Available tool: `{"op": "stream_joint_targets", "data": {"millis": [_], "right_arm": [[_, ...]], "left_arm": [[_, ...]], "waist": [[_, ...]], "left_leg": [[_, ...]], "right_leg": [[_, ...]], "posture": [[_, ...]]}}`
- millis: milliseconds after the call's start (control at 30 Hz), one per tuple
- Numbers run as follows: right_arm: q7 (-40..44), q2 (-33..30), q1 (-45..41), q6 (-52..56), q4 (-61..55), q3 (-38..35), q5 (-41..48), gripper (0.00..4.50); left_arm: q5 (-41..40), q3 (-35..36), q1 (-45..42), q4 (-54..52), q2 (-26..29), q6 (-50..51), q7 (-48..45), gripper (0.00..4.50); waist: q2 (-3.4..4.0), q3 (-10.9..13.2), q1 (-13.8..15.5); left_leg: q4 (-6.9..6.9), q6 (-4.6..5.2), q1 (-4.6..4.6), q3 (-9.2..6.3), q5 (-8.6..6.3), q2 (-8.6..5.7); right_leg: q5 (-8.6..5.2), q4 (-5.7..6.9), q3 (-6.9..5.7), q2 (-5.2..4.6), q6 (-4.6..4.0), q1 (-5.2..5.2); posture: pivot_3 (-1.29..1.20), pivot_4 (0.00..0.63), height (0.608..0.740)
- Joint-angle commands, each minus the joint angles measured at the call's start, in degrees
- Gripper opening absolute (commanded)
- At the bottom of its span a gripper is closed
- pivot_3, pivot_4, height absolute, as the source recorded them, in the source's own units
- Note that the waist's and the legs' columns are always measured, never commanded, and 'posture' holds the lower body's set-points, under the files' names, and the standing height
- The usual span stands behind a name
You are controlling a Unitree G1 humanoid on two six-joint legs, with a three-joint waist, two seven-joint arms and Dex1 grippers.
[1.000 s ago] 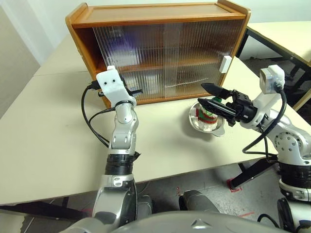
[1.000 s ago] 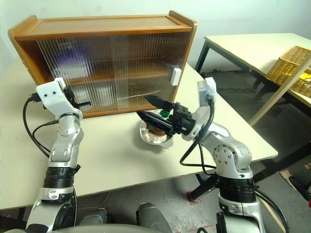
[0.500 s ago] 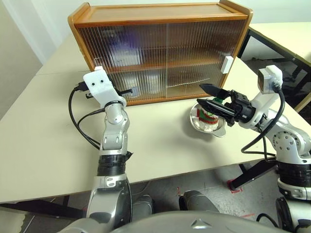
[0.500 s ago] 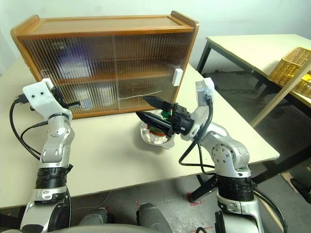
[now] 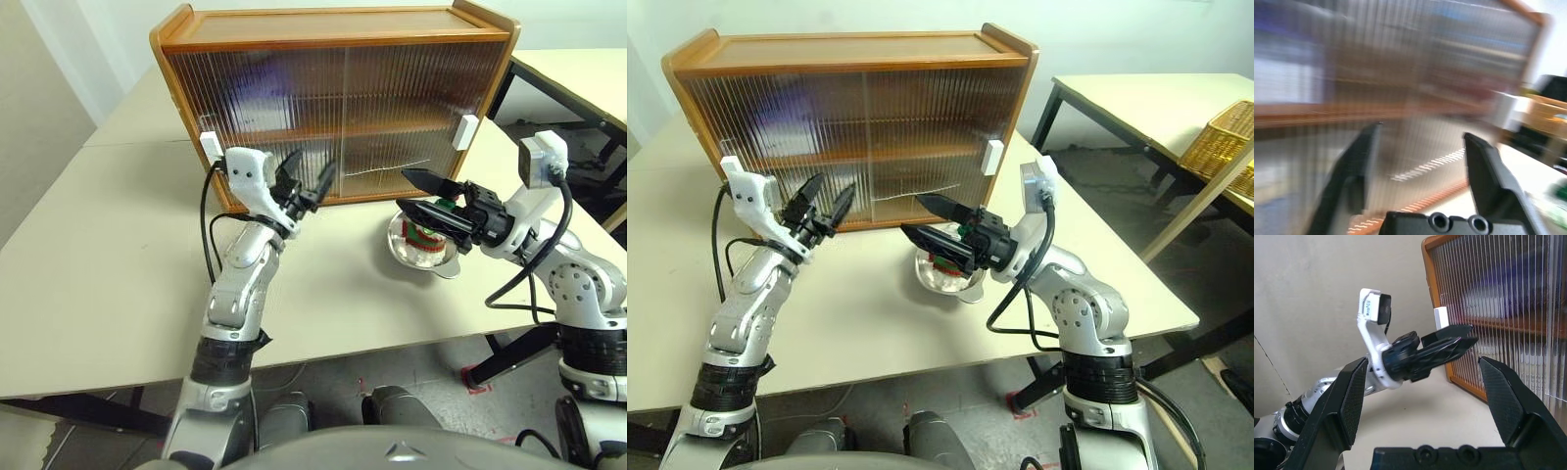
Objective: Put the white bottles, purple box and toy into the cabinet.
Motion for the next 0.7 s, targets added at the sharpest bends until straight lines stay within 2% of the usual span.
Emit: {"op": "stream_joint_targets", "data": {"millis": [33, 133, 233, 433, 533, 700], "right_arm": [[-0.9, 0.6, -0.1, -0.9, 0.3, -0.6, -0.6, 4.50], [-3.5, 2.0, -1.2, -3.5, 2.1, -2.5, -1.6, 4.50], [-4.5, 2.0, -1.6, -5.4, 4.0, -3.8, -2.8, 4.50], [-5.7, 1.9, -1.7, -10.8, 9.4, -5.7, -6.6, 4.50], [-5.8, 2.0, -2.2, -13.1, 12.0, -6.3, -8.2, 4.50], [-10.8, 1.8, -5.9, -19.6, 22.9, -8.6, -13.9, 4.50]], "left_arm": [[-5.8, 1.6, 0.6, -0.1, 4.3, 1.8, -9.1, 4.47], [-11.2, 4.4, 0.4, 1.4, 8.8, 1.9, -17.1, 4.47], [-14.6, 7.7, 0.2, 3.5, 10.7, 0.1, -21.5, 4.47], [-16.9, 11.6, 0.1, 5.8, 11.3, -3.5, -25.2, 4.47], [-16.8, 12.3, 0.1, 6.3, 11.0, -5.5, -26.1, 4.47], [-18.8, 13.7, 1.4, 4.2, 10.6, -7.5, -27.8, 4.47]], "waist": [[0.02, 0.0, 0.0], [0.04, 0.0, -0.1], [0.10, -0.1, -0.1], [0.12, -0.1, 0.0], [0.14, -0.1, 0.0], [0.18, -0.1, 0.0]], "left_leg": [[0.00, -0.02, 0.01, -0.01, -0.01, 0.04], [-0.04, -0.03, 0.01, -0.05, -0.02, 0.11], [-0.06, -0.03, -0.02, -0.08, -0.02, 0.20], [-0.05, -0.02, -0.17, -0.11, -0.02, 0.25], [-0.05, -0.01, -0.33, -0.11, -0.01, 0.32], [-0.08, 0.06, -0.32, -0.11, 0.03, 0.51]], "right_leg": [[0.01, 0.00, -0.01, 0.01, -0.02, -0.01], [0.05, 0.04, -0.02, 0.02, -0.08, -0.08], [0.09, 0.04, -0.01, 0.00, -0.16, -0.16], [0.11, 0.01, 0.01, -0.04, -0.24, -0.27], [0.43, 0.01, 0.01, -0.05, -0.77, -0.42], [0.42, 0.01, -0.02, 0.00, -0.79, -0.45]], "posture": [[-0.14, 0.015, 0.740], [-0.14, 0.015, 0.740], [-0.14, 0.014, 0.740], [-0.14, 0.013, 0.740], [-0.13, 0.012, 0.740], [-0.12, 0.009, 0.740]]}}
